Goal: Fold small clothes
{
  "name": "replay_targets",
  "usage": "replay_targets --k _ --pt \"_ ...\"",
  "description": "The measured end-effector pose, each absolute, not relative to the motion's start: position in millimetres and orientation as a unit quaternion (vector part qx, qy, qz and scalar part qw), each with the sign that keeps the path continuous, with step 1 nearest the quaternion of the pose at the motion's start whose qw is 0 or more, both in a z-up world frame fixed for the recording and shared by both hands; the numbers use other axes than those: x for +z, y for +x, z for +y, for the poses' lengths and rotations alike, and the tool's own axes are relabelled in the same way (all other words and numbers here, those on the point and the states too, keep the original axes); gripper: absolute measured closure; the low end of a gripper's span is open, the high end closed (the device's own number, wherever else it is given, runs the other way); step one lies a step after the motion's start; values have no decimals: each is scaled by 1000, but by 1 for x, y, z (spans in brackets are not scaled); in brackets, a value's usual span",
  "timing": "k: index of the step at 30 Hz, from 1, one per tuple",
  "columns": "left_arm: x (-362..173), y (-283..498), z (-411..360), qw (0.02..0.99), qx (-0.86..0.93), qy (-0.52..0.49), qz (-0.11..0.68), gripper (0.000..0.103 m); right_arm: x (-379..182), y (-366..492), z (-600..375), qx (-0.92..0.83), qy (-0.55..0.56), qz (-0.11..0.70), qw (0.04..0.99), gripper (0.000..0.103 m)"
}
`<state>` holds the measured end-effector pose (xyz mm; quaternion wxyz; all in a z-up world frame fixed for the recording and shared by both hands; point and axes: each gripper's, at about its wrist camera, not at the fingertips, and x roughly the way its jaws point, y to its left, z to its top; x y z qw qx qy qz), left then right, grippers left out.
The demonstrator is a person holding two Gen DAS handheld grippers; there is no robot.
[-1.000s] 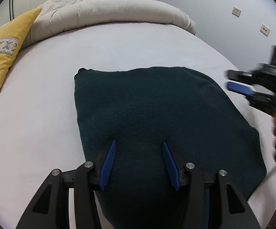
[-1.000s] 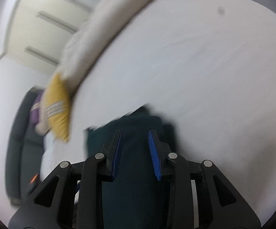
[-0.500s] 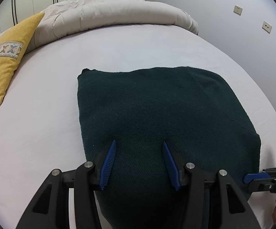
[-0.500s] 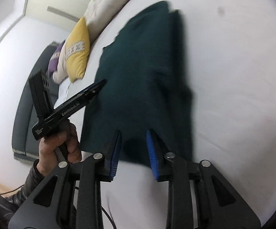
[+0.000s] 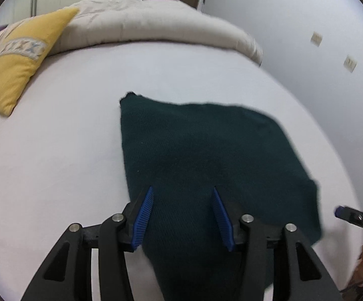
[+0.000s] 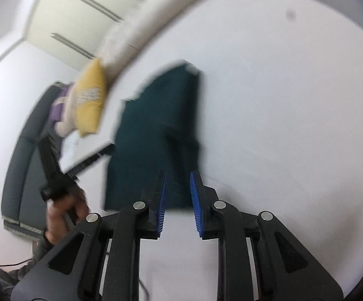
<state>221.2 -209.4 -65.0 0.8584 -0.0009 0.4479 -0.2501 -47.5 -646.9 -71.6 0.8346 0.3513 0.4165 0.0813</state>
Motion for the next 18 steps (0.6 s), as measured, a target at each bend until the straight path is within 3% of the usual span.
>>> replay_targets --k 5,10,13,18 --pt "-63 181 -203 859 -282 -12 428 53 -65 1 -608 149 348 420 825 83" --pt "-103 168 -212 849 -285 22 444 53 -122 25 -583 112 322 496 799 87" --pt "-105 162 -213 848 -289 34 443 53 -131 7 -601 121 363 465 798 92" --pt "-84 160 -194 849 -296 4 438 53 -105 -12 -619 106 373 424 818 81"
